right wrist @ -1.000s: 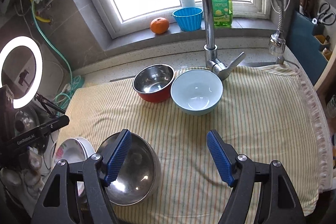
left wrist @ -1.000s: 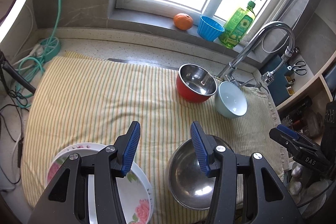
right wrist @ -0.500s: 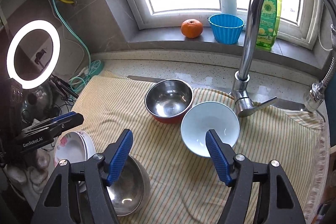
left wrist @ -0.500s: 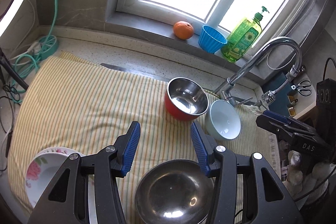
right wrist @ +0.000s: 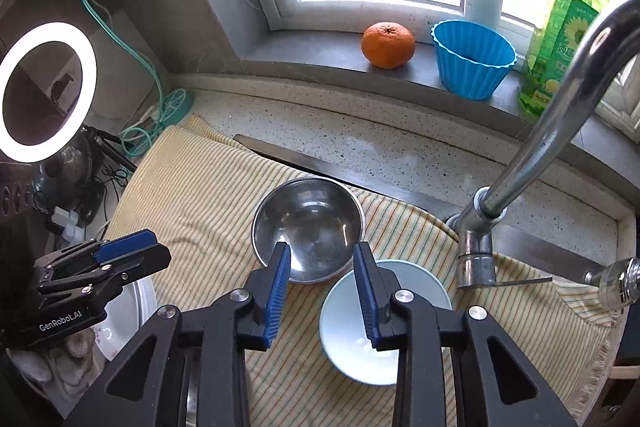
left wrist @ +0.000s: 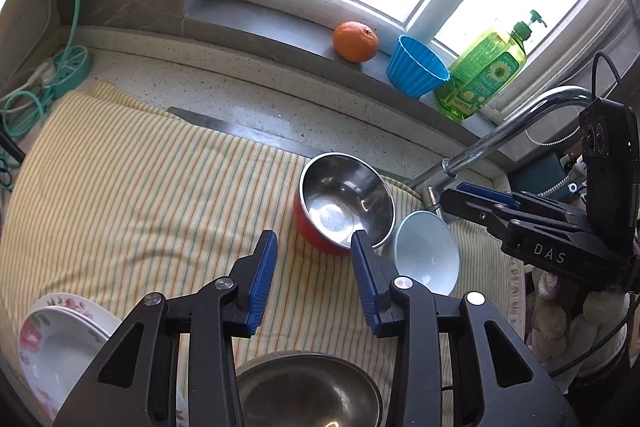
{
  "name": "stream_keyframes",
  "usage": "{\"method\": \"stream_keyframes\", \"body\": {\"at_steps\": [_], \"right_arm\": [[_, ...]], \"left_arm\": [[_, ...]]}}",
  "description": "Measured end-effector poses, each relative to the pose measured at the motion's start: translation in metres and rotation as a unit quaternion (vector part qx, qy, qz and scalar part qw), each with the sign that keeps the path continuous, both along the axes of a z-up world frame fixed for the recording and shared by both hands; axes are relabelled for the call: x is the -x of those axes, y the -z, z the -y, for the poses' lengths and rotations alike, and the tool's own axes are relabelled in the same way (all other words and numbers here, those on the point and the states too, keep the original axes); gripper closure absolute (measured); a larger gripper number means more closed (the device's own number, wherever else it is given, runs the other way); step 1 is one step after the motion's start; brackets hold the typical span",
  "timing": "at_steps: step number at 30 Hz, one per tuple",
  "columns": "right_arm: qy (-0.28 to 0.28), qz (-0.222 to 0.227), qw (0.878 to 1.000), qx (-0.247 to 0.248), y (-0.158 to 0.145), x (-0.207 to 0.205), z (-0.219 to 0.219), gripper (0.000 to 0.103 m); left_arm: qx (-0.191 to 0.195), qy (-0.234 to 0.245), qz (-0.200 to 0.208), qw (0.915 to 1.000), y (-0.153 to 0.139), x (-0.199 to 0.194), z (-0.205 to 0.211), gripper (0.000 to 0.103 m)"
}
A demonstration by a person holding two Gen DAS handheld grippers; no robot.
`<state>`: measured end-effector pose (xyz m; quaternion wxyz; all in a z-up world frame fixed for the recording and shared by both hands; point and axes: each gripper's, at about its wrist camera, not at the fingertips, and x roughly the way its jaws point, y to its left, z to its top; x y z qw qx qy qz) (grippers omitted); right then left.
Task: Organize plates and bowls
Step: 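Close both grippers on the rim of the red-bottomed steel bowl, then lift the red-bottomed bowl with both grippers and carry it over the large steel bowl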
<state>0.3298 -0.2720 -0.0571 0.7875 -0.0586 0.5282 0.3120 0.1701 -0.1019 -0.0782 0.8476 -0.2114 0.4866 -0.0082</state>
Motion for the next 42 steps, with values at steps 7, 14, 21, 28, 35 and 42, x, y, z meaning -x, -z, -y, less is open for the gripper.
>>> {"method": "stream_keyframes", "body": {"at_steps": [7, 14, 21, 28, 35, 42], "right_arm": [[0.008, -0.061, 0.998, 0.014, 0.037, -0.042, -0.01, 0.085], [0.006, -0.076, 0.996, 0.041, 0.062, -0.066, -0.021, 0.087], [-0.007, -0.071, 0.995, 0.067, 0.07, -0.071, -0.031, 0.088], [-0.005, -0.076, 0.994, 0.082, 0.079, -0.078, -0.034, 0.088], [-0.006, -0.092, 0.993, 0.078, 0.085, -0.077, -0.032, 0.094], [-0.005, -0.097, 0.992, 0.077, 0.088, -0.077, -0.031, 0.094]], "left_arm": [[0.027, -0.004, -0.05, 0.9984, 0.024, -0.029, 0.002, 0.079], [0.014, -0.003, -0.069, 0.9975, 0.034, -0.051, 0.004, 0.083], [0.002, 0.004, -0.082, 0.9966, 0.042, -0.064, 0.002, 0.088], [0.012, 0.009, -0.097, 0.9952, 0.055, -0.071, 0.0, 0.09], [0.01, 0.012, -0.098, 0.995, 0.059, -0.078, 0.003, 0.092], [0.006, 0.01, -0.104, 0.9945, 0.062, -0.079, 0.002, 0.095]]}}
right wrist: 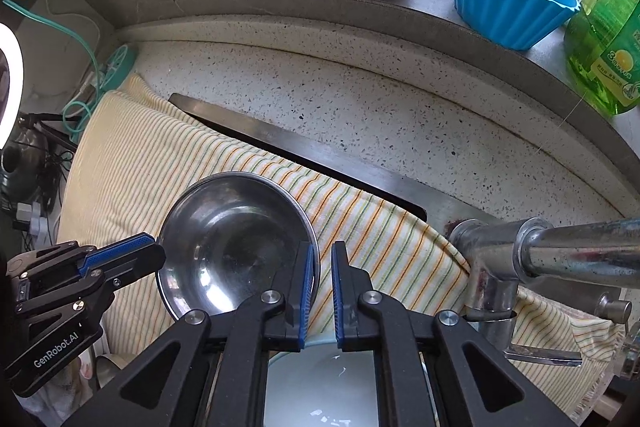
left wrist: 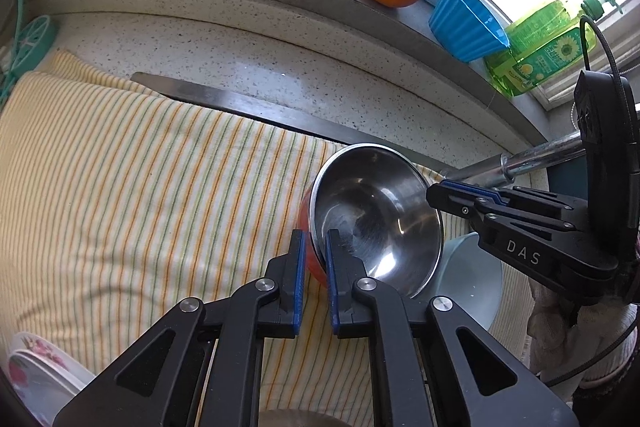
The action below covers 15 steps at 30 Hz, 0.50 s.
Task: Organize plates and bowls
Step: 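Lift the red-bottomed bowl with both grippers and carry it over the large steel bowl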
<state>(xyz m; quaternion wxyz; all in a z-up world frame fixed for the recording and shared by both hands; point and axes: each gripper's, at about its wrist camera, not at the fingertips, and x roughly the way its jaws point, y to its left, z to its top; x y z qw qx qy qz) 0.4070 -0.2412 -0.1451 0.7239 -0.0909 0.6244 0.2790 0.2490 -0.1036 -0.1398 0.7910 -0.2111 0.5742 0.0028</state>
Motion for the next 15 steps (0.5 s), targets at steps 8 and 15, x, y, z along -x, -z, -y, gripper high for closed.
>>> {"method": "stream_keyframes", "body": {"at_steps": [8, 15], "right_arm": [[-0.003, -0.004, 1.0, -0.001, 0.0014, 0.0022, -0.0023, 0.096], [-0.004, -0.01, 1.0, 0.003, 0.0039, 0.0071, -0.004, 0.099]], "left_arm": [[0.004, 0.006, -0.008, 0.9999, 0.0077, -0.0034, 0.0004, 0.096], [-0.001, 0.004, -0.005, 1.0, 0.0062, -0.0042, 0.0016, 0.097]]}}
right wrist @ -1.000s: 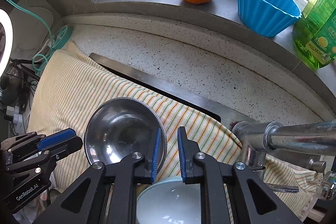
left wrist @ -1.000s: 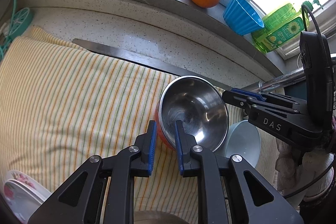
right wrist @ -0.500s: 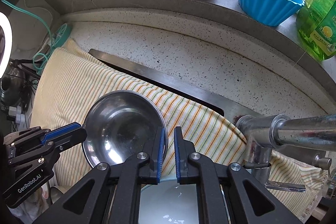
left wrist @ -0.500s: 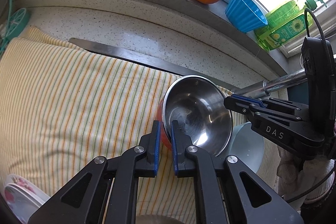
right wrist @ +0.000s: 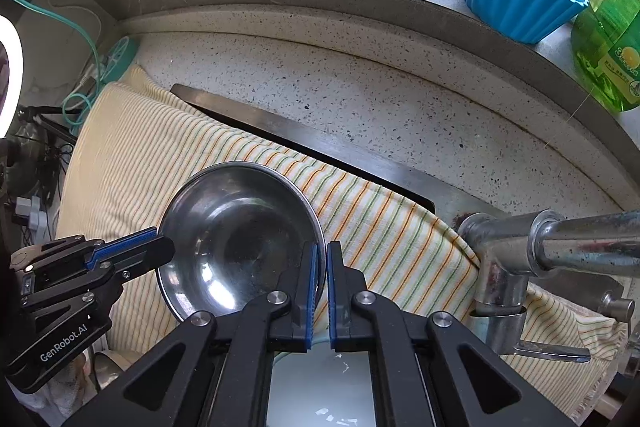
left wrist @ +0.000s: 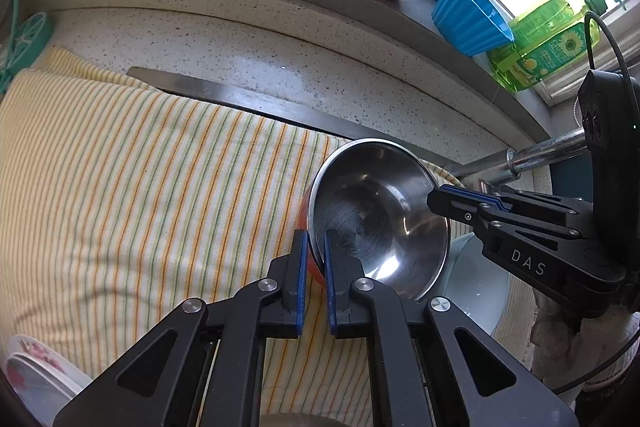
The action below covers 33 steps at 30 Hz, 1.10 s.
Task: Organize plates and bowls
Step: 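Lift the red-bottomed bowl with both grippers and carry it over the large steel bowl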
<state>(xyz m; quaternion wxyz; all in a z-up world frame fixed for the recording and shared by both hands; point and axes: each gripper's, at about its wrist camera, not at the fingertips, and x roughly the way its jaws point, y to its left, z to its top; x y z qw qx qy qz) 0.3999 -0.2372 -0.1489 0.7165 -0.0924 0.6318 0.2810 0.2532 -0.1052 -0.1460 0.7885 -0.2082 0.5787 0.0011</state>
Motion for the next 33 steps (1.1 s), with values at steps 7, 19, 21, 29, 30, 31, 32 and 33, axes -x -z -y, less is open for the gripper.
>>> {"method": "stream_keyframes", "body": {"at_steps": [7, 19, 21, 29, 30, 31, 32, 33], "right_arm": [[0.006, 0.002, 1.0, 0.003, -0.003, 0.002, 0.002, 0.099], [0.024, 0.01, 1.0, -0.01, -0.015, 0.002, 0.008, 0.098], [0.025, 0.012, 1.0, -0.012, -0.016, 0.003, 0.007, 0.098], [0.025, 0.021, 0.999, -0.018, -0.03, 0.013, 0.002, 0.098], [0.025, 0.023, 0.999, -0.019, -0.033, 0.014, 0.002, 0.098], [0.025, 0.024, 0.999, -0.021, -0.036, 0.015, 0.001, 0.098], [0.024, 0.026, 0.999, -0.022, -0.039, 0.016, 0.001, 0.098], [0.023, 0.028, 0.999, -0.023, -0.043, 0.018, 0.0, 0.098]], "left_arm": [[0.005, 0.001, 0.003, 1.0, -0.006, 0.003, 0.002, 0.097], [0.001, 0.003, 0.02, 0.9998, -0.021, 0.007, 0.003, 0.097], [0.0, 0.002, 0.022, 0.9997, -0.023, 0.008, 0.002, 0.097], [-0.003, 0.0, 0.039, 0.9992, -0.04, 0.018, -0.006, 0.097], [-0.003, 0.0, 0.041, 0.9991, -0.042, 0.019, -0.007, 0.097], [-0.002, -0.001, 0.043, 0.9991, -0.044, 0.02, -0.008, 0.097], [0.0, -0.001, 0.044, 0.999, -0.046, 0.022, -0.009, 0.097], [0.002, -0.001, 0.046, 0.9989, -0.049, 0.024, -0.011, 0.097]]}}
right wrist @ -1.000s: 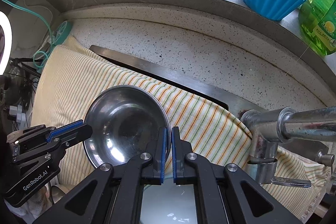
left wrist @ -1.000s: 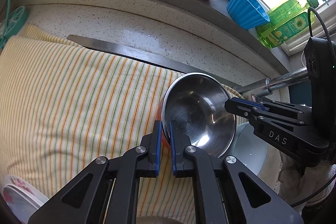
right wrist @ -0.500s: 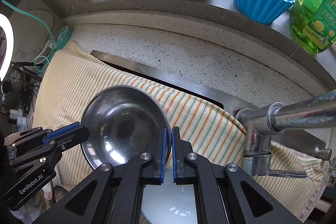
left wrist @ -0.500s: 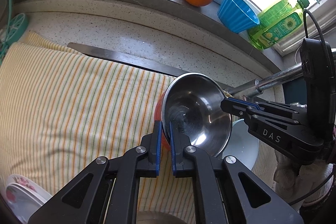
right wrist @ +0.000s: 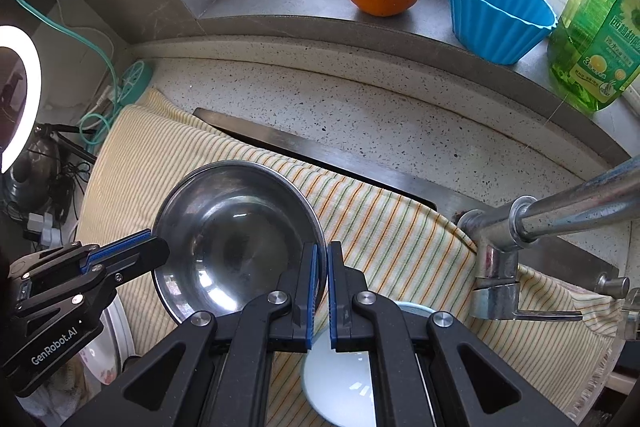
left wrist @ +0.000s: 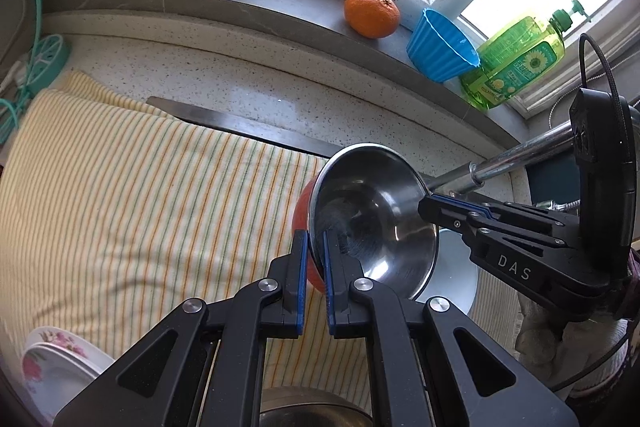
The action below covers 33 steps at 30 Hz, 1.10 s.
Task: Organize plates and bowls
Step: 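Lift the red-bottomed bowl with both grippers and carry it over the large steel bowl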
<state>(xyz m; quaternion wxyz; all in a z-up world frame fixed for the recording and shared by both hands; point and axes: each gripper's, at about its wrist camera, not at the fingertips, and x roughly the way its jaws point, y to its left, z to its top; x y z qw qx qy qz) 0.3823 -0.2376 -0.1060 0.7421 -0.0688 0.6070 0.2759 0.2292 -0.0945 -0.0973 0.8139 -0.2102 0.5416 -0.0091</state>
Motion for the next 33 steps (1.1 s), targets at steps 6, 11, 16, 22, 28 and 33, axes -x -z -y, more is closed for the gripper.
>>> {"method": "stream_keyframes", "body": {"at_steps": [6, 11, 16, 22, 28, 33], "right_arm": [[0.001, 0.011, 1.0, -0.005, -0.018, 0.013, 0.002, 0.099], [0.01, 0.015, 1.0, -0.008, -0.028, 0.028, 0.008, 0.099], [0.022, 0.02, 0.999, -0.015, -0.04, 0.047, 0.015, 0.099], [0.038, 0.024, 0.999, -0.021, -0.052, 0.076, 0.017, 0.099], [0.05, 0.027, 0.998, -0.028, -0.062, 0.109, 0.014, 0.099], [0.061, 0.027, 0.997, -0.03, -0.064, 0.135, 0.013, 0.098]], "left_arm": [[0.003, 0.004, 0.012, 0.9999, -0.012, 0.013, -0.002, 0.097], [0.011, 0.014, 0.018, 0.9997, -0.02, 0.026, -0.001, 0.097], [0.014, 0.027, 0.023, 0.9993, -0.029, 0.041, 0.0, 0.097], [0.016, 0.043, 0.03, 0.9985, -0.037, 0.062, -0.003, 0.097], [0.024, 0.055, 0.029, 0.9978, -0.039, 0.084, -0.012, 0.097], [0.027, 0.067, 0.028, 0.997, -0.038, 0.101, -0.014, 0.097]]}}
